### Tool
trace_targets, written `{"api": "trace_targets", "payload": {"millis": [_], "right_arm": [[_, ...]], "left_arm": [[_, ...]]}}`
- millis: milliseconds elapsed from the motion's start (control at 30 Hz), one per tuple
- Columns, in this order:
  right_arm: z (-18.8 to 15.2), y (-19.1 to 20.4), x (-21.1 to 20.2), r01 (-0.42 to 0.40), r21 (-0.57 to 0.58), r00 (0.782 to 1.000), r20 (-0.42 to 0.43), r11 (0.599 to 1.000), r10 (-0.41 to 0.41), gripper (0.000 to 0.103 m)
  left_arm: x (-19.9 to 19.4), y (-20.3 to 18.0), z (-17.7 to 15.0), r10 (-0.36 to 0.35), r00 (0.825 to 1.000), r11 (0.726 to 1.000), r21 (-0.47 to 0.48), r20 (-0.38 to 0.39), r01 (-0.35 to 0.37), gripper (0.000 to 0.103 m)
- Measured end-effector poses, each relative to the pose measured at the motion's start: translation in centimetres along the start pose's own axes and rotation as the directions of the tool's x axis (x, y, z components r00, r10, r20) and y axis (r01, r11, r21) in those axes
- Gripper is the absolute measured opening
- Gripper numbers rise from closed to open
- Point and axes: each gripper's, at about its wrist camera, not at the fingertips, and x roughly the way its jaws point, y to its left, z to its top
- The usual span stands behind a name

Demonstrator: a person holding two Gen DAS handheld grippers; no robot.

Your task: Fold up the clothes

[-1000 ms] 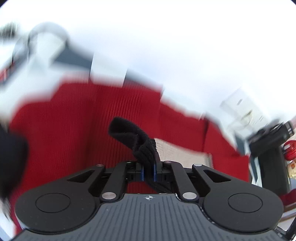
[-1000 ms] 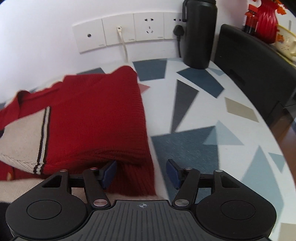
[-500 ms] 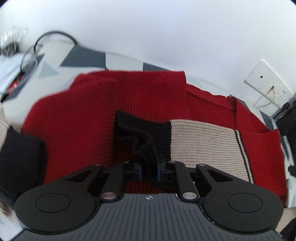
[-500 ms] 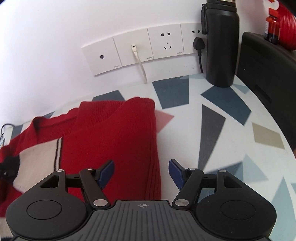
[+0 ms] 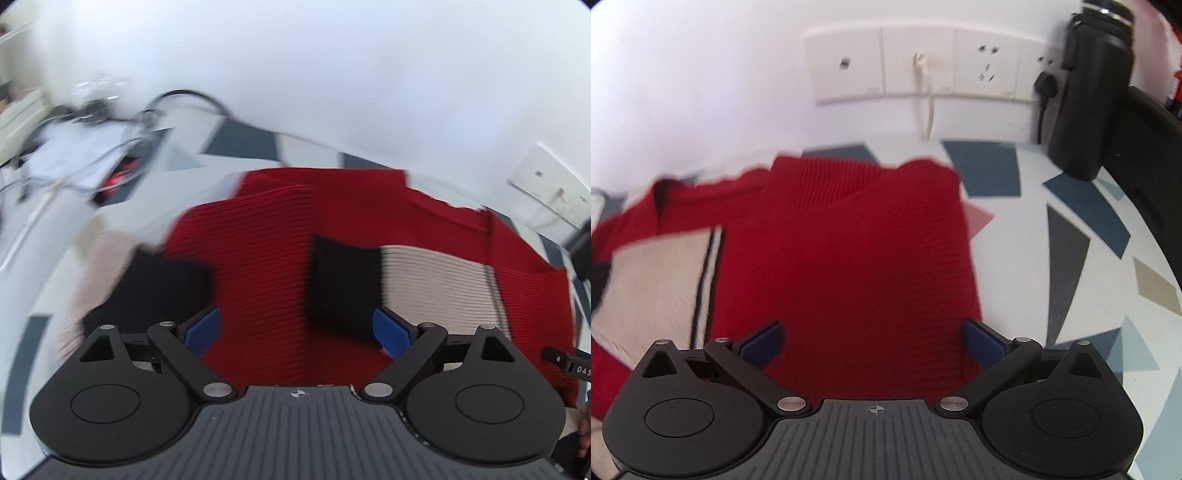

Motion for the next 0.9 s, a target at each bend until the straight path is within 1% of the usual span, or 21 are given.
{"api": "trace_targets", "payload": {"millis": [100, 167, 233, 300, 400, 467, 533, 600, 700, 767, 833, 900], "right_arm": [[-0.5, 1.1, 0.4, 0.050, -0.050, 0.999, -0.008, 0.997, -0.050, 0.102], [-0.5, 1.6, 0.4, 0.074, -0.062, 0.997, -0.006, 0.995, -0.075, 0.102], [-0.3, 1.9, -0.5, 0.074, -0.046, 0.997, 0.024, 0.996, -0.073, 0.102], [-0.2, 2.2, -1.5, 0.038, -0.031, 0.998, 0.046, 0.999, -0.037, 0.102], [-0.2, 3.1, -1.7, -0.014, -0.018, 1.000, 0.026, 1.000, 0.015, 0.102], [-0.4, 4.1, -1.3, -0.020, -0.050, 1.000, 0.007, 0.999, 0.020, 0.102], [-0.7, 5.1, -0.7, 0.010, -0.104, 1.000, -0.001, 0.995, -0.010, 0.102], [-1.2, 5.8, -0.1, 0.019, -0.138, 1.000, -0.009, 0.990, -0.020, 0.102], [-1.6, 5.6, 0.4, -0.004, -0.107, 1.000, -0.009, 0.994, 0.003, 0.102], [-1.7, 5.0, 0.6, -0.029, -0.077, 1.000, 0.003, 0.997, 0.029, 0.102], [-1.9, 4.8, 0.7, -0.034, -0.080, 0.999, 0.022, 0.996, 0.036, 0.102], [-2.1, 5.0, 0.8, -0.025, -0.089, 0.999, 0.034, 0.996, 0.028, 0.102]], "left_arm": [[-1.2, 3.6, -1.1, -0.006, 1.000, 0.992, -0.130, 0.006, 0.007, 0.092], [-2.1, 6.0, -2.0, -0.016, 1.000, 0.975, -0.223, 0.013, 0.019, 0.093], [-2.8, 7.2, -2.5, 0.020, 0.999, 0.971, -0.239, 0.034, -0.011, 0.096], [-2.9, 7.9, -2.9, 0.046, 0.999, 0.971, -0.238, 0.029, -0.038, 0.096], [-2.9, 8.6, -3.4, 0.063, 0.998, 0.968, -0.246, 0.022, -0.056, 0.096], [-2.9, 8.7, -3.5, 0.084, 0.996, 0.971, -0.226, 0.030, -0.075, 0.096], [-2.6, 8.7, -3.6, 0.114, 0.993, 0.975, -0.195, 0.042, -0.104, 0.096], [-1.7, 8.4, -3.4, 0.143, 0.989, 0.982, -0.132, 0.029, -0.138, 0.096], [-1.0, 7.5, -3.6, 0.167, 0.985, 0.985, -0.043, 0.039, -0.165, 0.096], [-0.6, 7.0, -3.8, 0.181, 0.982, 0.983, 0.016, 0.048, -0.182, 0.096], [-0.2, 6.4, -4.0, 0.195, 0.979, 0.977, 0.074, 0.058, -0.199, 0.096], [-0.2, 6.0, -4.2, 0.209, 0.975, 0.971, 0.100, 0.075, -0.215, 0.096]]}}
